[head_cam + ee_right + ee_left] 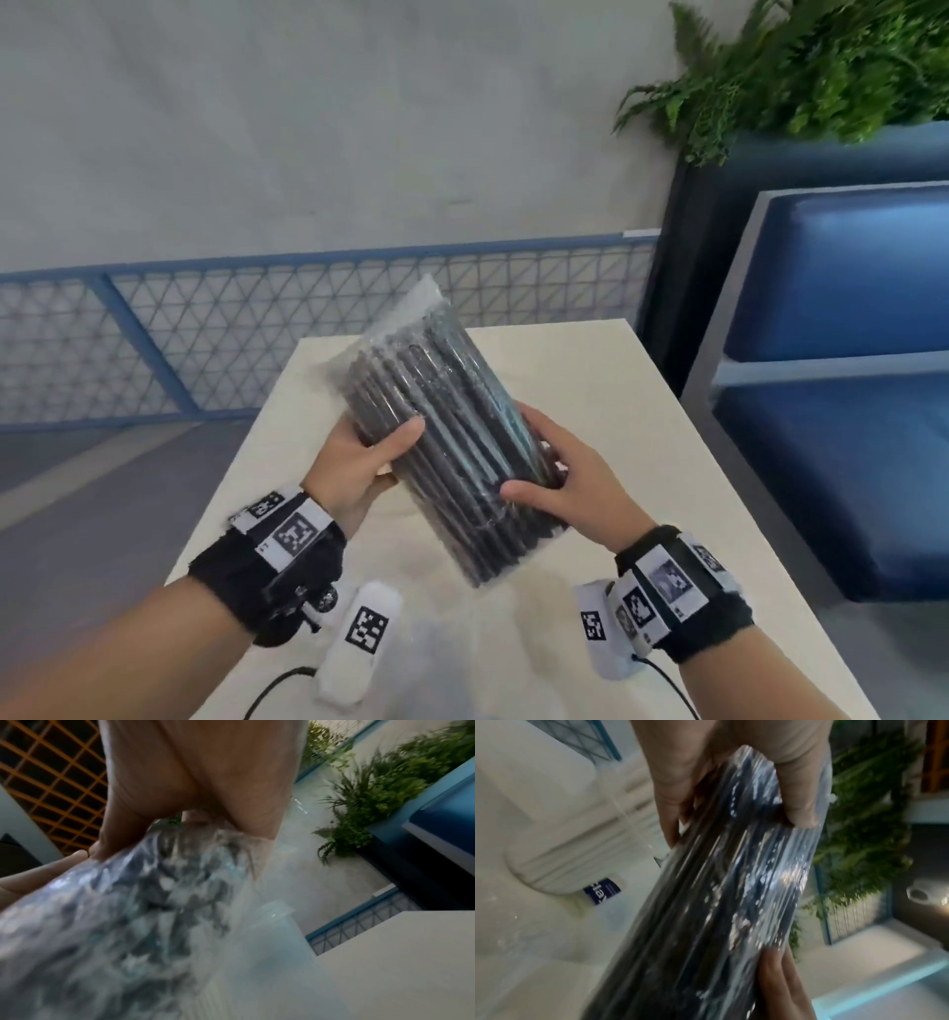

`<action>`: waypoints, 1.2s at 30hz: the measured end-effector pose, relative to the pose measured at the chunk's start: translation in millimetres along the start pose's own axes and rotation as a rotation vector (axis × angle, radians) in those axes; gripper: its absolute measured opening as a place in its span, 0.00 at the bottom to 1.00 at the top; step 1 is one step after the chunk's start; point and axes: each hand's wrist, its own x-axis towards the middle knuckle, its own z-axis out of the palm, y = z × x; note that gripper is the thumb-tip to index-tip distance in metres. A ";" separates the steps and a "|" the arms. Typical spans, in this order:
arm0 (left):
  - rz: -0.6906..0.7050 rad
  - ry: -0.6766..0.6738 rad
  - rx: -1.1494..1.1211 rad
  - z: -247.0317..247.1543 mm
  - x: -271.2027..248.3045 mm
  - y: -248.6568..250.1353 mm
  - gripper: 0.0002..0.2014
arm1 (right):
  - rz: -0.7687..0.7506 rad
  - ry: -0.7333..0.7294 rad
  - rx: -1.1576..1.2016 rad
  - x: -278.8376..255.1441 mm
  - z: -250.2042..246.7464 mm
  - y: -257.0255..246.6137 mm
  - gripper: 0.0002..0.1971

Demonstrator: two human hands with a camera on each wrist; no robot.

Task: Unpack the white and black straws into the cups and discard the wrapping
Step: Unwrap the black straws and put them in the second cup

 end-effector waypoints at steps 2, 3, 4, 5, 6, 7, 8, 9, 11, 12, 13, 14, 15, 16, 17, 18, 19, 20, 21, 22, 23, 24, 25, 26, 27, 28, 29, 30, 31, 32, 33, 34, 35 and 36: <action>0.037 0.064 -0.039 -15.8 -2.8 -3.1 0.26 | 0.012 -0.022 -0.052 2.6 12.8 -1.1 0.36; 0.064 0.083 -0.056 -20.1 -5.0 -4.5 0.28 | 0.018 -0.042 -0.063 3.3 19.2 -1.4 0.36; 0.092 0.096 -0.062 -22.6 -6.7 -6.1 0.31 | 0.026 -0.070 -0.065 3.7 25.5 -2.1 0.36; 0.123 0.104 -0.052 -24.5 -8.2 -8.6 0.35 | 0.035 -0.098 -0.058 4.0 31.8 -3.3 0.37; 0.150 0.110 -0.033 -25.0 -10.1 -11.0 0.36 | 0.040 -0.111 -0.042 4.5 37.3 -5.8 0.38; 0.168 0.124 -0.005 -25.8 -12.5 -13.6 0.34 | 0.033 -0.098 -0.017 5.7 41.9 -8.8 0.38; 0.189 0.142 0.024 -25.8 -15.9 -15.8 0.32 | 0.017 -0.056 0.004 7.9 45.6 -12.8 0.38; 0.213 0.159 0.071 -25.6 -20.0 -18.9 0.31 | -0.003 0.012 0.016 10.5 48.3 -17.0 0.37; 0.250 0.172 0.200 -21.4 -30.0 -22.7 0.34 | -0.053 0.189 0.047 16.0 50.4 -26.2 0.33; 0.270 0.185 0.253 -18.6 -35.6 -22.6 0.35 | -0.082 0.271 0.071 18.5 50.4 -31.3 0.30; 0.288 0.203 0.294 -16.1 -40.5 -21.2 0.35 | -0.109 0.329 0.089 20.8 50.1 -36.5 0.27; 0.306 0.227 0.329 -14.3 -43.1 -19.5 0.34 | -0.127 0.354 0.105 22.8 50.3 -42.6 0.24; 0.323 0.247 0.359 -13.1 -44.3 -17.3 0.32 | -0.131 0.352 0.127 24.8 51.0 -48.0 0.20; 0.336 0.264 0.388 -12.2 -44.2 -15.0 0.32 | -0.120 0.344 0.164 26.9 52.2 -52.0 0.18; 0.343 0.276 0.423 -12.0 -43.1 -13.1 0.31 | -0.101 0.346 0.210 29.1 53.6 -54.1 0.16; 0.352 0.284 0.462 -11.8 -41.3 -11.1 0.32 | -0.078 0.359 0.263 31.9 55.0 -55.6 0.13; 0.357 0.285 0.503 -11.5 -38.7 -9.8 0.32 | -0.050 0.378 0.319 34.7 56.0 -56.7 0.11; 0.358 0.285 0.542 -10.6 -36.3 -8.1 0.33 | -0.019 0.398 0.372 37.5 56.8 -57.2 0.10; 0.357 0.287 0.579 -9.7 -33.4 -7.0 0.34 | 0.015 0.413 0.418 40.3 57.6 -57.3 0.09; 0.356 0.293 0.614 -8.9 -30.5 -6.2 0.34 | 0.046 0.423 0.459 43.1 58.5 -57.3 0.08; 0.357 0.298 0.641 -8.6 -27.6 -6.0 0.34 | 0.073 0.432 0.493 45.4 59.7 -57.2 0.07; 0.362 0.304 0.662 -8.4 -24.9 -6.2 0.34 | 0.097 0.443 0.515 47.7 61.1 -56.8 0.07; 0.367 0.307 0.676 -8.7 -22.0 -7.4 0.34 | 0.117 0.455 0.524 49.4 62.5 -56.0 0.07; 0.369 0.311 0.686 -8.7 -19.9 -8.5 0.34 | 0.132 0.463 0.528 50.9 63.7 -55.3 0.07; 0.367 0.313 0.689 -8.5 -17.9 -10.1 0.34 | 0.140 0.463 0.534 52.0 64.2 -54.9 0.07; 0.362 0.314 0.686 -7.9 -16.2 -11.8 0.34 | 0.149 0.454 0.544 52.8 64.0 -54.8 0.06; 0.357 0.314 0.681 -7.6 -14.2 -14.2 0.35 | 0.160 0.439 0.560 53.7 63.2 -54.8 0.05; 0.352 0.313 0.677 -7.2 -12.4 -16.4 0.35 | 0.172 0.422 0.581 54.1 61.7 -54.6 0.04; 0.345 0.312 0.680 -7.4 -10.6 -18.8 0.35 | 0.183 0.403 0.601 54.8 60.1 -54.7 0.02; 0.338 0.310 0.686 -7.9 -9.0 -20.7 0.36 | 0.191 0.385 0.605 55.2 58.4 -54.2 0.02; 0.330 0.308 0.691 -8.6 -7.7 -22.5 0.37 | 0.199 0.366 0.595 55.4 57.2 -53.3 0.03; 0.323 0.308 0.695 -9.5 -6.8 -23.5 0.38 | 0.204 0.349 0.581 55.6 56.4 -52.2 0.04; 0.320 0.309 0.701 -10.6 -5.8 -24.2 0.38 | 0.211 0.334 0.569 55.8 56.0 -51.1 0.05; 0.321 0.309 0.712 -11.6 -5.1 -24.2 0.38 | 0.221 0.320 0.564 55.9 55.9 -50.0 0.05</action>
